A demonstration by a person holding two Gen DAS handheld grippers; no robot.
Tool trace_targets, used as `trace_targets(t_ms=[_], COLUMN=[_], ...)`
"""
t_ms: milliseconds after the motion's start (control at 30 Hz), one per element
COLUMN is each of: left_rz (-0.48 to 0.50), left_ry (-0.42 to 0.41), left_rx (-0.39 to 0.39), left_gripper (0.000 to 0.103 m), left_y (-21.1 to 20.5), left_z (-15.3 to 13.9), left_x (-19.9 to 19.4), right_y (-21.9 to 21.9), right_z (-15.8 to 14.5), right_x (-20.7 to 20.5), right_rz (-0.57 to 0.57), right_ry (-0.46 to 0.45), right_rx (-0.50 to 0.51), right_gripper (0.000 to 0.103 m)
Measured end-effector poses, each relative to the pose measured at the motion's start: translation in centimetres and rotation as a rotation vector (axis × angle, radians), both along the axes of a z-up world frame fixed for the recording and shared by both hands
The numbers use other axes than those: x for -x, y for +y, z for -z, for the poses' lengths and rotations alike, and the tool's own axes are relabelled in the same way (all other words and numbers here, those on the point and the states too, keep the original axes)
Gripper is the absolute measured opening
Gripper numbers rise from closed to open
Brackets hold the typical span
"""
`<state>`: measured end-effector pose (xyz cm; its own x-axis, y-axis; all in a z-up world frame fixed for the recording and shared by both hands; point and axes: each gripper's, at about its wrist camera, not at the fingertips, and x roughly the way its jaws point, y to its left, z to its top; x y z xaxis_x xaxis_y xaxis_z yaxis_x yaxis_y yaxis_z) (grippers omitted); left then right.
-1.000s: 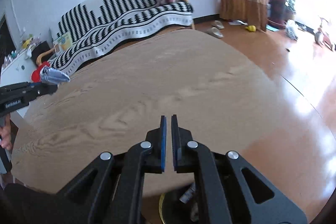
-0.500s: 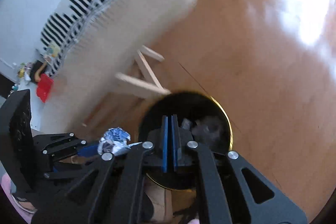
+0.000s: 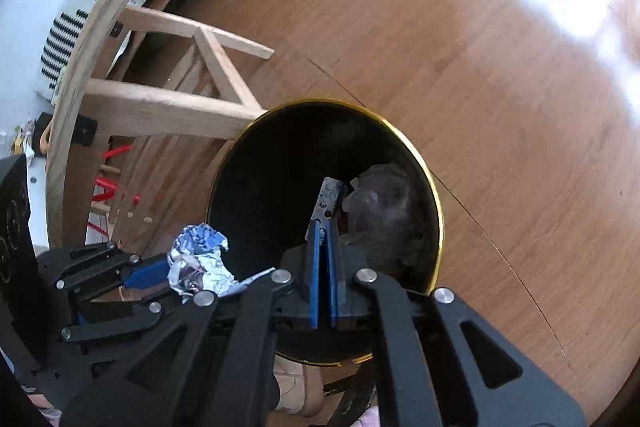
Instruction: Collect trash
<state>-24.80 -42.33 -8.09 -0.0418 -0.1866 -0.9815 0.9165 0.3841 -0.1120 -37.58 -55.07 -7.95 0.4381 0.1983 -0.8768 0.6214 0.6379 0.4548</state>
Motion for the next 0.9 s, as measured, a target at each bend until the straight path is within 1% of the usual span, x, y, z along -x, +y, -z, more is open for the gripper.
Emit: trace_targets(t_ms=[33,67,100,133,167,200,233,267,333,367,400,433,500,533,567,633,667,700,733,767,800,833,867,900], left_rz=[-0.009,-0.013,-0.014,0.002,0.025,0.056,0.097,0.131,0.159,0.165,0.164,0.16,0.121,0.099,0.053,-0.001,-0.048,-0.08,-0.126,-0.194,-0.271,-0.361,-0.424,-0.512], left_ry=[0.005,0.003,0.001,-0.01,-0.023,-0.033,-0.04,-0.046,-0.08,-0.106,-0.116,-0.122,-0.139,-0.146,-0.159,-0.181,-0.222,-0.257,-0.304,-0.36,-0.412,-0.471,-0.515,-0.572], left_rx=[0.007,0.008,0.017,0.046,0.075,0.096,0.112,0.123,0.123,0.127,0.141,0.163,0.264,0.3,0.363,0.446,0.504,0.524,0.541,0.555,0.557,0.543,0.524,0.49], left_gripper=[0.026,0.051,0.069,0.098,0.097,0.097,0.097,0.097,0.097,0.097,0.097,0.097,0.097,0.097,0.097,0.097,0.097,0.097,0.097,0.097,0.097,0.097,0.097,0.097], left_y=[-0.1,-0.2,-0.3,-0.4,-0.4,-0.4,-0.5,-0.5,-0.5,-0.4,-0.4,-0.2,0.6,0.8,1.8,3.3,5.4,6.7,8.2,10.4,12.7,15.0,16.5,18.7], left_z=[0.0,-0.1,-0.2,-0.7,-1.3,-1.6,-2.0,-2.1,-2.4,-2.9,-3.5,-4.3,-7.9,-9.2,-12.0,-15.6,-18.2,-19.5,-20.9,-22.4,-23.4,-24.0,-24.1,-24.1], left_x=[0.0,0.0,0.3,0.8,1.2,1.7,2.4,2.9,3.5,3.7,3.7,3.6,2.8,2.3,1.3,0.0,-1.6,-2.4,-3.7,-5.5,-7.3,-9.1,-10.3,-12.0], right_y=[-0.5,-1.2,-1.8,-2.4,-2.9,-3.4,-3.7,-4.0,-4.4,-4.5,-4.5,-4.4,-4.3,-4.1,-3.9,-3.4,-3.1,-2.3,-1.5,-0.5,1.2,3.2,4.6,6.7], right_z=[0.0,-0.2,-0.3,-0.6,-1.0,-1.8,-2.7,-3.4,-4.0,-4.2,-4.5,-4.7,-5.4,-5.8,-6.3,-8.0,-9.0,-10.6,-11.8,-13.1,-14.8,-16.4,-17.3,-18.6], right_x=[0.3,0.9,1.1,1.3,1.6,1.9,2.3,2.5,2.8,2.9,2.9,2.9,2.8,2.6,2.4,1.5,1.1,0.0,-1.0,-2.3,-4.1,-6.2,-7.8,-10.1], right_rz=[0.028,0.069,0.092,0.116,0.132,0.153,0.179,0.194,0.214,0.228,0.24,0.24,0.231,0.227,0.227,0.231,0.23,0.221,0.21,0.189,0.144,0.08,0.033,-0.028], right_ry=[-0.005,-0.02,-0.028,-0.035,-0.036,-0.053,-0.086,-0.076,-0.063,-0.045,-0.005,0.01,0.04,0.046,0.049,0.038,0.023,-0.009,-0.031,-0.061,-0.104,-0.137,-0.155,-0.185], right_rx=[-0.014,-0.049,-0.073,-0.095,-0.097,-0.071,-0.029,0.017,0.067,0.096,0.146,0.176,0.254,0.291,0.326,0.391,0.417,0.455,0.492,0.54,0.606,0.667,0.699,0.727], right_gripper=[0.006,0.006,0.007,0.03,0.078,0.098,0.098,0.097,0.097,0.097,0.097,0.097,0.097,0.097,0.097,0.097,0.097,0.097,0.097,0.097,0.097,0.097,0.097,0.097])
